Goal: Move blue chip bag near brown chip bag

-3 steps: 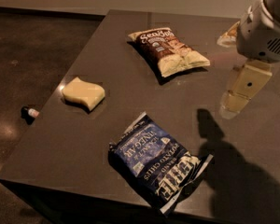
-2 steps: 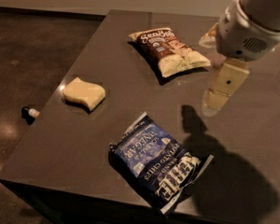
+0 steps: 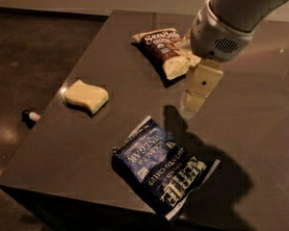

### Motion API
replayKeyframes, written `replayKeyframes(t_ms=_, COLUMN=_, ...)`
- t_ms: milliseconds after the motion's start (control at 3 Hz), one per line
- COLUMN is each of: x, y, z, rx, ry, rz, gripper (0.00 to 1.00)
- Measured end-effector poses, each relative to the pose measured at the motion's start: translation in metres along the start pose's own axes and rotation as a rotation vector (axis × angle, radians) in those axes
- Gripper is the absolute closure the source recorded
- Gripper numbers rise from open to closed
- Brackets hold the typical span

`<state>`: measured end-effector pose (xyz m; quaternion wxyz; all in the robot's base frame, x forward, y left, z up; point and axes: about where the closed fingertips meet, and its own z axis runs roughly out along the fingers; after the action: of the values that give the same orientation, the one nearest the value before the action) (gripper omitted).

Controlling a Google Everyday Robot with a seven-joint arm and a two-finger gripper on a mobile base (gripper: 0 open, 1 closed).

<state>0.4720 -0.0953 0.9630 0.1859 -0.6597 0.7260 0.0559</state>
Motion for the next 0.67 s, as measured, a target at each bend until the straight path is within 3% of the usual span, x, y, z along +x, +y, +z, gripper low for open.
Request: replayKeyframes(t_ms=667, x=-0.021, y=0.01, z=0.024, rx=-0.061, ry=-0.044, rz=0.013, gripper=0.0)
